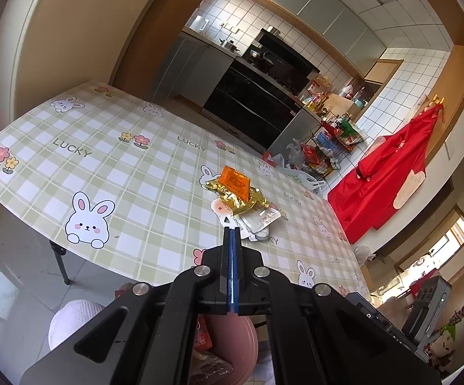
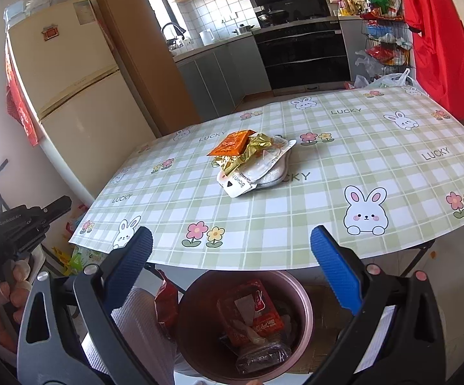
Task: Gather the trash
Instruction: 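Move both tools back from the bin toward the remaining trash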
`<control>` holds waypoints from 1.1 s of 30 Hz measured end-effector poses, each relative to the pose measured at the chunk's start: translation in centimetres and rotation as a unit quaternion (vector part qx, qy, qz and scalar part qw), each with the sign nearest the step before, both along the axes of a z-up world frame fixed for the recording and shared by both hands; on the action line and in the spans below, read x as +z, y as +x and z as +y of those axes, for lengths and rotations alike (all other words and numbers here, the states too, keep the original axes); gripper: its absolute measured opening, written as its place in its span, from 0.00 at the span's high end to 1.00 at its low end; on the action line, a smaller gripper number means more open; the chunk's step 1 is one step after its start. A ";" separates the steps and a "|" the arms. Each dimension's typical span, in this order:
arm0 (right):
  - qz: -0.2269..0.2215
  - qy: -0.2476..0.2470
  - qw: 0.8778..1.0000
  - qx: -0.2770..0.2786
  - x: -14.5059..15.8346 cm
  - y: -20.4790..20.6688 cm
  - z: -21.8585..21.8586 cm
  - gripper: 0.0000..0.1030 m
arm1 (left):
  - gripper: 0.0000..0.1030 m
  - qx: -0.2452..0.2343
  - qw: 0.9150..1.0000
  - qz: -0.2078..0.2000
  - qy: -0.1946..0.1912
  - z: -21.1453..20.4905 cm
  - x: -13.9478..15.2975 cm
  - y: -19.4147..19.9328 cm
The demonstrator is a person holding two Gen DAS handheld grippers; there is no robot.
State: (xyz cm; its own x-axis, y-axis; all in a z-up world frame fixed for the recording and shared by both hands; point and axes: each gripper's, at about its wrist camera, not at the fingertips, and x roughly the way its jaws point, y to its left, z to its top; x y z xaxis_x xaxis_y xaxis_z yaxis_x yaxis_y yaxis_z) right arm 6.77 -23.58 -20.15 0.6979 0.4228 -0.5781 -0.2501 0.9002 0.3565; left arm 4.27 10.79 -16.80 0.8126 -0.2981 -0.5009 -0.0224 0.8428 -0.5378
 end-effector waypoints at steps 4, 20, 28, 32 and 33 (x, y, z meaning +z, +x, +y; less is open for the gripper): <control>0.002 0.002 1.000 0.000 -0.3 0.2 0.1 0.06 | 1.00 0.008 1.000 0.003 0.003 0.5 -0.2 0.1; 0.000 -0.015 1.000 -0.026 -1.2 2.1 -1.3 0.06 | 0.97 0.007 0.999 0.025 0.033 0.7 -1.7 1.9; 0.010 0.000 0.999 -0.051 -2.1 3.2 -3.3 0.06 | 0.91 0.015 0.998 0.049 0.027 1.1 -3.0 2.9; 0.018 0.006 0.999 -0.049 -2.7 3.3 -3.5 0.06 | 0.91 0.020 0.998 0.055 0.031 1.2 -3.2 2.9; 0.018 0.005 0.999 -0.047 -2.8 3.4 -3.5 0.06 | 0.91 0.020 0.998 0.055 0.032 1.2 -3.2 2.9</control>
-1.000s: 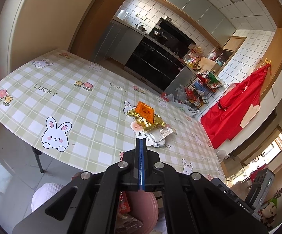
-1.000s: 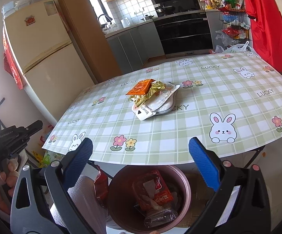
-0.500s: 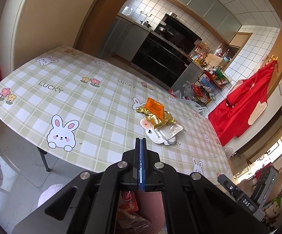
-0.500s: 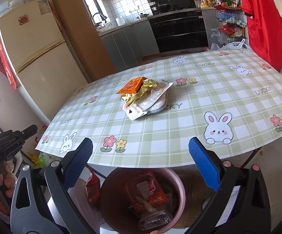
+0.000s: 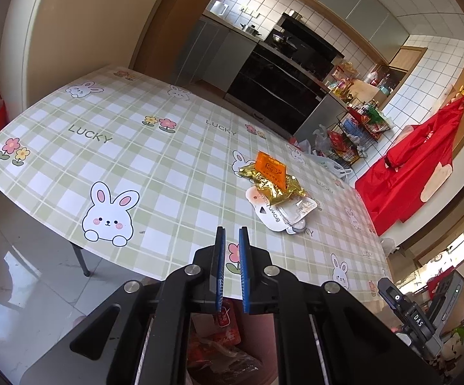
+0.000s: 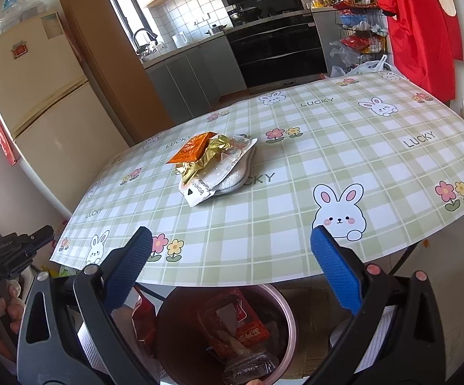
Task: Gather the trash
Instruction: 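Move both tools back from the bin toward the remaining trash, then grasp the orange snack packet with the left tool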
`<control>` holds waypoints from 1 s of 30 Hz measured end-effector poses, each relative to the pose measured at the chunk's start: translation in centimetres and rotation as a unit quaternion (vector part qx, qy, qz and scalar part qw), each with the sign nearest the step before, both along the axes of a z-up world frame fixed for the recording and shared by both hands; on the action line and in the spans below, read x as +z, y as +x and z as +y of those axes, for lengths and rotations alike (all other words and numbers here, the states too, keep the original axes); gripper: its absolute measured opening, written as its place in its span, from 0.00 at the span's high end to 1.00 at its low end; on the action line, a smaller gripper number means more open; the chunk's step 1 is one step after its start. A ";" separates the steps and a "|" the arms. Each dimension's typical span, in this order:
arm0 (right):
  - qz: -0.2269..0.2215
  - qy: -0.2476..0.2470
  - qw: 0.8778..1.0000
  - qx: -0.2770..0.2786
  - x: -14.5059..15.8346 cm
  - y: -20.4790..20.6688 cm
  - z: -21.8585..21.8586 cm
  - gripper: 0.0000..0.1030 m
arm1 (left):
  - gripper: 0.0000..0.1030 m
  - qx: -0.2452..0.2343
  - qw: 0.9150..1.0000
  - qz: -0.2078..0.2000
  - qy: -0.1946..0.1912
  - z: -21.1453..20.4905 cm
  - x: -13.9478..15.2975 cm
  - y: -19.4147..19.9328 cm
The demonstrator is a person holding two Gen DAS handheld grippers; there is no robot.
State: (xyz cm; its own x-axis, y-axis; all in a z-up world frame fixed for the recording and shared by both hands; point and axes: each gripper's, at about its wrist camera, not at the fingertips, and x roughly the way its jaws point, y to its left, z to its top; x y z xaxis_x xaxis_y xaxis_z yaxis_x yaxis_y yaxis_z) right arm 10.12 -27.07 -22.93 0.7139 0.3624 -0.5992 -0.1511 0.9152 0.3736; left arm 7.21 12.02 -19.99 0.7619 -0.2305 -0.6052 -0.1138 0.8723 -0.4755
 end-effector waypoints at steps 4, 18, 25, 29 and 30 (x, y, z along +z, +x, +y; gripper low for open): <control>-0.005 -0.003 1.000 -0.002 0.0 0.0 -0.3 0.06 | 0.86 -0.011 1.000 0.002 0.009 -0.7 0.0 0.5; -0.013 -0.011 0.999 -0.038 -0.5 2.1 -3.6 0.06 | 0.42 -0.113 0.992 0.004 0.062 -7.9 0.6 13.5; 0.005 0.001 0.998 -0.055 -2.5 4.2 -5.1 0.06 | 0.08 -0.152 0.980 0.036 0.126 -11.7 -2.9 23.6; 0.014 0.004 0.998 -0.065 -3.4 5.1 -5.8 0.06 | 0.08 -0.152 0.974 0.086 0.145 -12.2 -5.9 28.6; 0.017 0.003 0.998 -0.067 -3.7 5.3 -5.9 0.06 | 0.08 -0.152 0.973 0.097 0.146 -12.3 -6.5 29.5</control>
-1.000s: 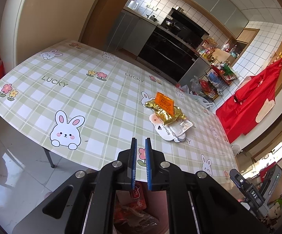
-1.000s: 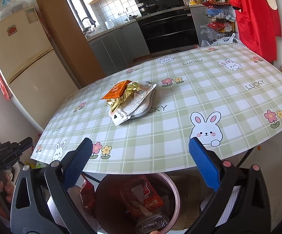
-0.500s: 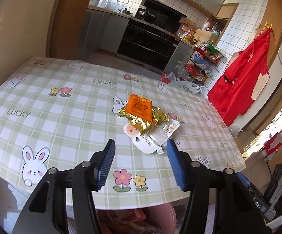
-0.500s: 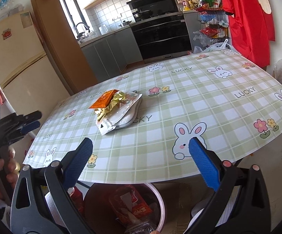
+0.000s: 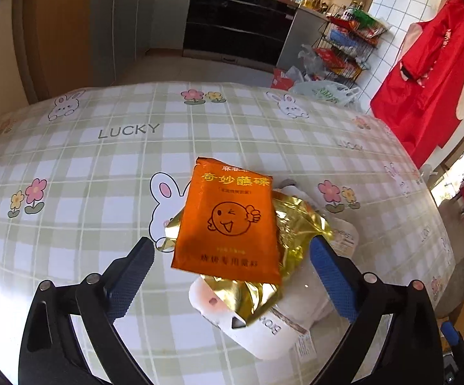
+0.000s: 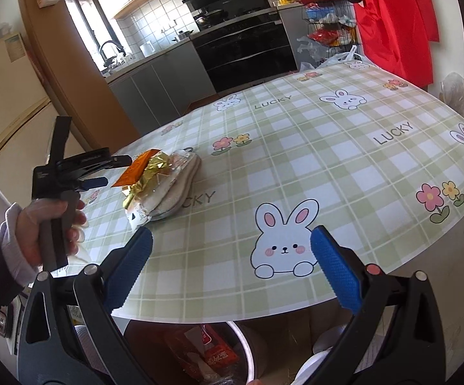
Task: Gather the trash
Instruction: 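Grasp the orange snack packet with the left tool, then grasp the crumpled gold foil with the right tool while the left tool holds the packet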
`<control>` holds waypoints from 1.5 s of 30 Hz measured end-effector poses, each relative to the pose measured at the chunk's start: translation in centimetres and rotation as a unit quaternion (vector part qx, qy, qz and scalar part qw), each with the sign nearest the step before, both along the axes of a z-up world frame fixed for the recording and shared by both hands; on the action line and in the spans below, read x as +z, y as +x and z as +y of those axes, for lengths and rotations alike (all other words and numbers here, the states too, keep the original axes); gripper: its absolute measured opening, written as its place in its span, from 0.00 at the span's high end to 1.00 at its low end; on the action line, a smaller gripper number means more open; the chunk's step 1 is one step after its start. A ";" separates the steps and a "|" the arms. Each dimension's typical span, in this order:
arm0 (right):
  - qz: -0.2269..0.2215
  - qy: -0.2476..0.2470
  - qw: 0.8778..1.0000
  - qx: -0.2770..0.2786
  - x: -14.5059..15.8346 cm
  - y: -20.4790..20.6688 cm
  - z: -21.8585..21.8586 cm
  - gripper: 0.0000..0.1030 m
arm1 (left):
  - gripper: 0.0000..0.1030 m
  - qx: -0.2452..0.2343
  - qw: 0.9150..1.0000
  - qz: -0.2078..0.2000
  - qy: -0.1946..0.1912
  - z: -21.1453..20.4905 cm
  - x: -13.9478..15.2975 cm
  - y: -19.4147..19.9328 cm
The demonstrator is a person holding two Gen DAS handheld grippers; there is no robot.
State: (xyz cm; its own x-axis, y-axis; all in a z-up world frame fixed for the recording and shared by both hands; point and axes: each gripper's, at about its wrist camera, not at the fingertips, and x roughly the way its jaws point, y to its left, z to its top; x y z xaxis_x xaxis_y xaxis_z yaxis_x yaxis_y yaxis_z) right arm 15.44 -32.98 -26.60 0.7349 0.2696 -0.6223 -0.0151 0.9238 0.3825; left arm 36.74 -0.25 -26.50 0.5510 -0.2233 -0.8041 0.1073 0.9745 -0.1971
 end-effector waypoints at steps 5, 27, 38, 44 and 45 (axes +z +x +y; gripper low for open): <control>0.014 -0.006 1.000 -0.009 -1.0 0.7 -0.6 0.06 | 0.08 0.002 1.000 0.025 -0.010 0.0 -1.8 2.9; 0.000 -0.032 0.999 0.030 1.2 1.0 2.1 0.06 | 0.84 -0.044 0.999 0.004 -0.008 0.7 -0.5 -1.7; 0.006 -0.034 0.997 0.070 1.7 3.7 4.1 0.06 | 0.87 -0.017 0.997 -0.041 -0.060 4.6 1.8 -7.0; 0.008 -0.045 0.988 0.150 1.2 7.7 7.7 0.26 | 0.87 0.010 0.994 -0.088 -0.071 7.3 3.7 -11.5; 0.007 -0.053 0.985 0.164 1.1 8.2 8.6 0.33 | 0.87 0.016 0.993 -0.097 -0.068 7.6 3.9 -12.4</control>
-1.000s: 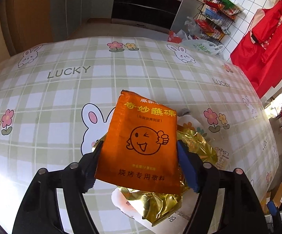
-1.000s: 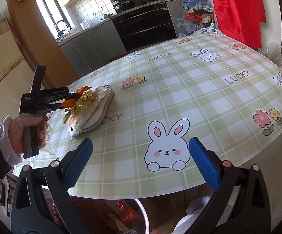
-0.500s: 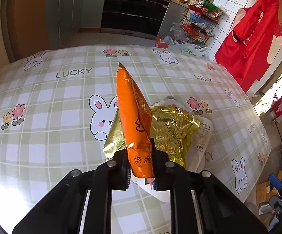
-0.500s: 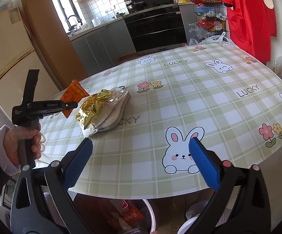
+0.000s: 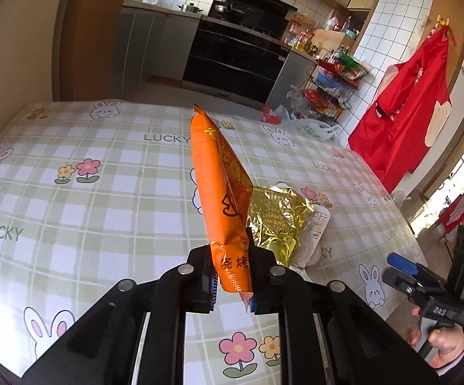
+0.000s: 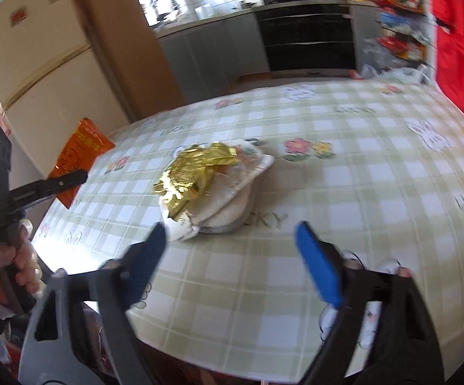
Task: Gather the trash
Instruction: 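Grasp the crumpled gold foil with the right tool while the left tool holds the packet, then carry the gold foil over the bin and open the right tool while the left tool carries the packet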
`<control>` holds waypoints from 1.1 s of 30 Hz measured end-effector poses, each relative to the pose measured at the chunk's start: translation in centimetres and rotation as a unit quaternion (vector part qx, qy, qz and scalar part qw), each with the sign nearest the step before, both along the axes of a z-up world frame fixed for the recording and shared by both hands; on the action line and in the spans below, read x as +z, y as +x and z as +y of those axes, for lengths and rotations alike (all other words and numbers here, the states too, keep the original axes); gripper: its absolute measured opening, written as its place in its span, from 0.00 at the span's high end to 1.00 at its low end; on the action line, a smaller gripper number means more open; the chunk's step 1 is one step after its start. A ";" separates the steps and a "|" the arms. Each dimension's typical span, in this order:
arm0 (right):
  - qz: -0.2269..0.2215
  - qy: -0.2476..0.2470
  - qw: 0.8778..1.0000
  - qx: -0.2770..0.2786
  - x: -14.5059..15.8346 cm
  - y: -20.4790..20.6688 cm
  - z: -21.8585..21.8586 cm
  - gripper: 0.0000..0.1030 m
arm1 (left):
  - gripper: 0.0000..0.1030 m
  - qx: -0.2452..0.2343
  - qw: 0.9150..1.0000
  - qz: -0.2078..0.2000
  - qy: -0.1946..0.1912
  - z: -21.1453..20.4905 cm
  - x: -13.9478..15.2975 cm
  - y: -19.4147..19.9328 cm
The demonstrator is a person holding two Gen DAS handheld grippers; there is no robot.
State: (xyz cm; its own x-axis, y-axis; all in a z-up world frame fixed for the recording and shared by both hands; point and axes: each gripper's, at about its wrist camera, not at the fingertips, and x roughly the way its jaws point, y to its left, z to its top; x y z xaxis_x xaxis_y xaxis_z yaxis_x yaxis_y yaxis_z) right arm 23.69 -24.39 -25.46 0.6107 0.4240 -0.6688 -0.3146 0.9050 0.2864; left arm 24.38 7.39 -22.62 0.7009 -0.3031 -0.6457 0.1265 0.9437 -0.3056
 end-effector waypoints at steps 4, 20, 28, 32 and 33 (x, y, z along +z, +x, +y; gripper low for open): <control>-0.006 0.000 0.999 0.041 -0.1 2.4 3.4 0.42 | 0.87 0.024 0.999 -0.017 -0.019 1.5 0.5 -2.7; 0.068 -0.017 0.997 -0.034 -4.0 12.3 7.0 0.20 | 0.87 0.066 0.995 -0.048 -0.049 4.1 2.0 -7.8; 0.014 -0.119 0.993 0.023 -3.5 11.2 10.4 0.48 | 0.87 0.073 0.995 -0.052 -0.050 4.8 2.3 -8.9; -0.005 -0.104 0.994 0.036 -2.3 10.3 10.3 0.50 | 0.87 0.075 0.994 -0.050 -0.054 5.1 2.1 -9.1; -0.014 -0.104 0.994 0.041 -1.9 10.0 10.4 0.51 | 0.87 0.075 0.994 -0.050 -0.054 5.0 2.1 -9.1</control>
